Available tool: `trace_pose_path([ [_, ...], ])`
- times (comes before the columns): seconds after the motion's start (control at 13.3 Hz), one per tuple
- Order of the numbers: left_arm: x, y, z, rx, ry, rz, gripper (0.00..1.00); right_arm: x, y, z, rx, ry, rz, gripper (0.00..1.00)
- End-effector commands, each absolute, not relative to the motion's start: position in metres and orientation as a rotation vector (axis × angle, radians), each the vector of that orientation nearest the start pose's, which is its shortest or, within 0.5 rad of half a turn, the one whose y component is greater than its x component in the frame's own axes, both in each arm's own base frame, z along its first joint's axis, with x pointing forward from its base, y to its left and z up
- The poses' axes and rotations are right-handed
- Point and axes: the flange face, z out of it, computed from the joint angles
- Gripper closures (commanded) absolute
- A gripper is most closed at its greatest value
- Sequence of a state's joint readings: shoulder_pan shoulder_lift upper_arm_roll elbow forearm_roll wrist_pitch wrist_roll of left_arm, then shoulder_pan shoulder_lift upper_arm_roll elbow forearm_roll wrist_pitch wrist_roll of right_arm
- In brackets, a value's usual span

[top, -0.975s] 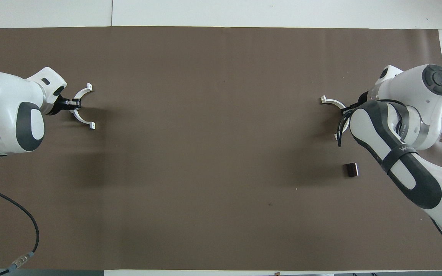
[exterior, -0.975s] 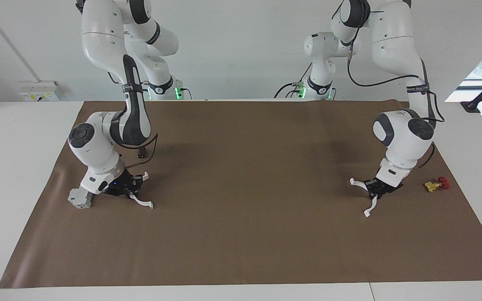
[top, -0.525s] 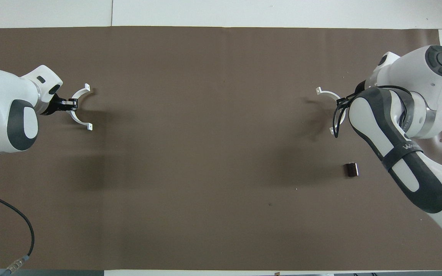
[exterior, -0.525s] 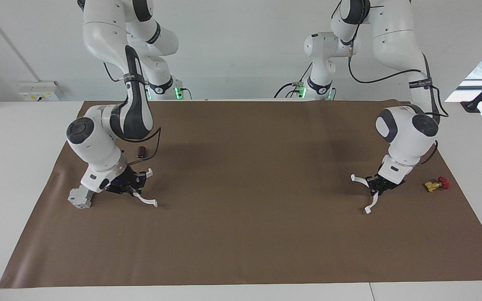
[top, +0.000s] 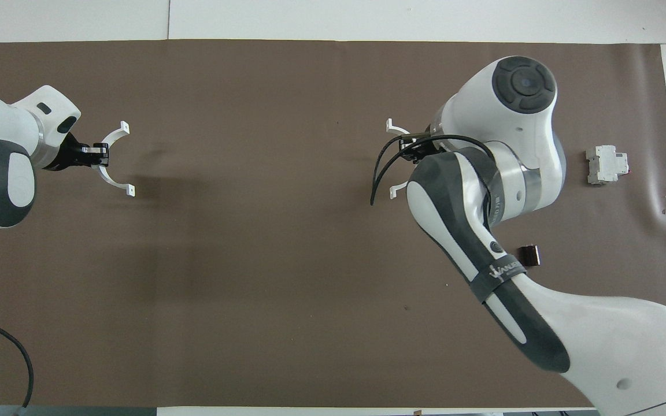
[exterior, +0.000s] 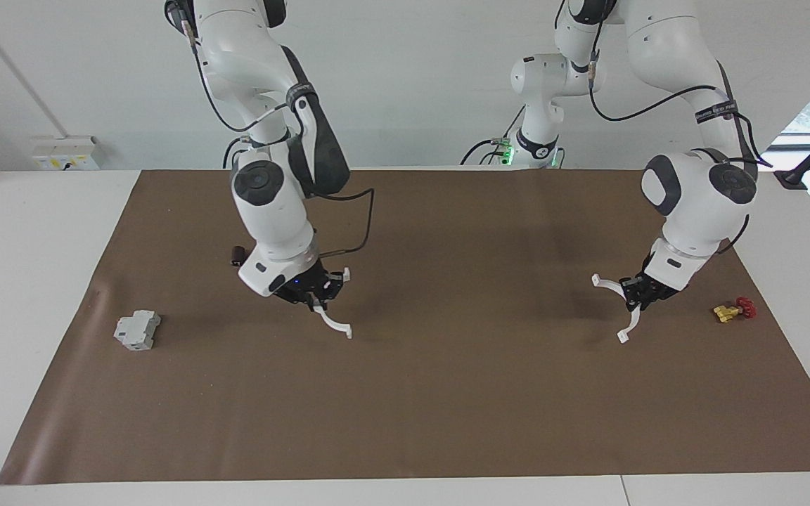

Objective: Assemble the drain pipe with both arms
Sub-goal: 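Lift both white half-rings and carry them toward each other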

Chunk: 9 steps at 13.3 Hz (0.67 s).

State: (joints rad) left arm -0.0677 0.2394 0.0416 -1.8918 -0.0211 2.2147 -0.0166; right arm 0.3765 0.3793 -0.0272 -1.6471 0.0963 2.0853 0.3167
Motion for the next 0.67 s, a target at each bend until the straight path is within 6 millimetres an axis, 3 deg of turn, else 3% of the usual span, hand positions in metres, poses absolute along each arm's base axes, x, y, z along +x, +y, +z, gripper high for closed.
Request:
trace_pose_path([
  [0.0, 0.616, -0.06, 0.401, -3.149, -0.084, -0.118, 1.0, 0.621, 0.317, 0.39, -3.051, 0.123, -0.057, 0.95],
  [0.15, 0.612, -0.099, 0.401, -3.155, -0.123, -0.138, 1.0, 0.609, 0.356, 0.374, -3.087, 0.08, -0.085, 0.95],
  [0.6, 0.588, -0.194, 0.4, -3.175, -0.129, -0.164, 1.0, 0.611, 0.36, 0.339, -3.108, -0.014, -0.156, 0.96],
])
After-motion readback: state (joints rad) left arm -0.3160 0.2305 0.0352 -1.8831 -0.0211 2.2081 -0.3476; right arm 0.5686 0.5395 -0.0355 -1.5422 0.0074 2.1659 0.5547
